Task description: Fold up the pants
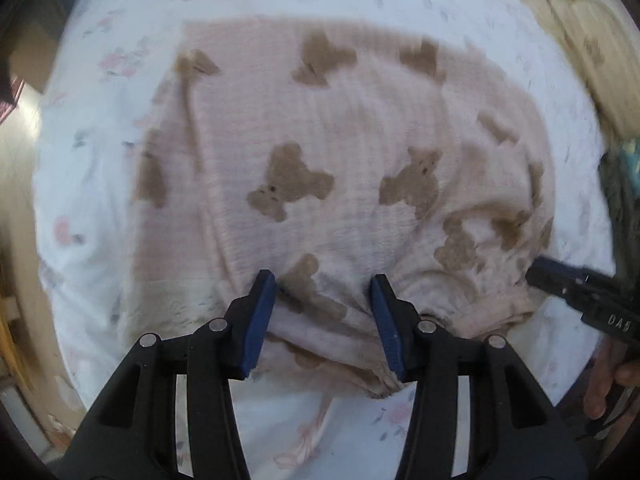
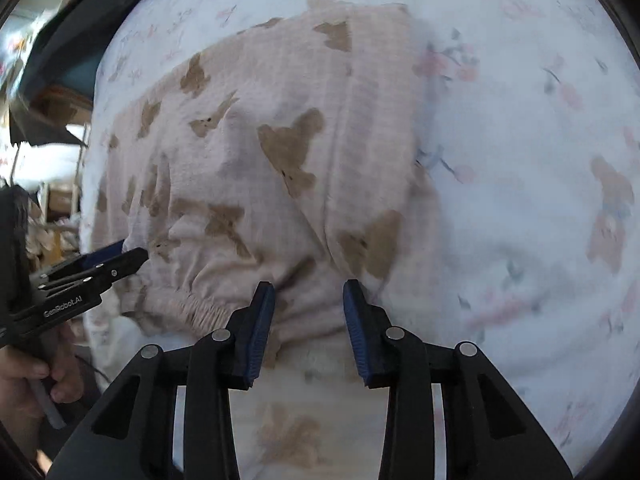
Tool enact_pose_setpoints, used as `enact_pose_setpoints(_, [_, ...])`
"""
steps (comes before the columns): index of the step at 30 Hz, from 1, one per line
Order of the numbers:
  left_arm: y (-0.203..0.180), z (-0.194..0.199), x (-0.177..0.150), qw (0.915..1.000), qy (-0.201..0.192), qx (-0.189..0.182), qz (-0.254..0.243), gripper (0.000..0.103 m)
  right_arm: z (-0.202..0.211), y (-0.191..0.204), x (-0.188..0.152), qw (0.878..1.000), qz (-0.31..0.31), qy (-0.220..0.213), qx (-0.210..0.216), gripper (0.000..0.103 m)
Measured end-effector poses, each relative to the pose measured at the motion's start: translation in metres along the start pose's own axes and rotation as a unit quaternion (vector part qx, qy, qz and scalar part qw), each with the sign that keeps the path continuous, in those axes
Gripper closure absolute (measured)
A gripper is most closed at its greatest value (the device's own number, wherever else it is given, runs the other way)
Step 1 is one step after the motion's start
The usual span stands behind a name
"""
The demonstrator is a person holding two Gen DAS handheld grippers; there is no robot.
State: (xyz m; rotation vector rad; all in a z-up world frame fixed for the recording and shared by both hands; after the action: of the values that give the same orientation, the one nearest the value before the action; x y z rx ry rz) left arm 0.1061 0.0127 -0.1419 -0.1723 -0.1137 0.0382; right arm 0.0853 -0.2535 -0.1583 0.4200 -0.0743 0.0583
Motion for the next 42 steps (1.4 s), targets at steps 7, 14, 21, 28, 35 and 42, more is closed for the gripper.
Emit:
enact_pose_setpoints(7, [-0.026,0.005,0.017,0.9964,-0.072,-0.042,-0.016,0.057,0.017,0.039,0.027,0.990,0.035,-0.127,0.045,0.068])
enact_pose_setpoints(14, [-0.016,-0.024,0.019,0.9990,-0.028,-0.006,-0.034,0.057,-0.040,0.039,0.058,0.996,0.051,-0.076,0.013,0.101])
enact_pose_setpoints(21, [-0.014,-0.020,0.009,0.9989,-0.003,0.015,-0.045,0.057,-0.016,0.002,0.051,0.995,0.004,-0.067,-0.075,0.103])
enact_pose_setpoints(28, [0.018,0.030,0.029,0.9984,-0.024,-0.041,0.029,0.054,0.040,-0.016,0.063,0.992,-0.038,-0.124,-0.004,0.096])
enact_pose_setpoints(35, [0.083,0.037,0.097,0.9946,-0.072,-0.016,0.073,0.024,0.048,-0.060,0.115,0.990,-0.036,-0.122,0.055,0.063])
enact_pose_setpoints(42, [0.087,0.002,0.124,0.9958,-0.070,-0.046,0.038,0.024,0.010,-0.082,0.143,0.990,-0.036,-0.108,0.080,0.062])
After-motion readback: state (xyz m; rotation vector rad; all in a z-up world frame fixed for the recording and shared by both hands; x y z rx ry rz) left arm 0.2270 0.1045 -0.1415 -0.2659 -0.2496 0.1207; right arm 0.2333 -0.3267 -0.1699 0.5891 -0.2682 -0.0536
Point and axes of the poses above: each gripper's, at about its wrist camera, not at the fingertips, and z roughly against the way its jaws point, y to its left, x to its top, the point moved 1 cm from there along -z, roughly the way its jaws point, and after that the axes turned 4 degrees about z, right-handed, at the moved point
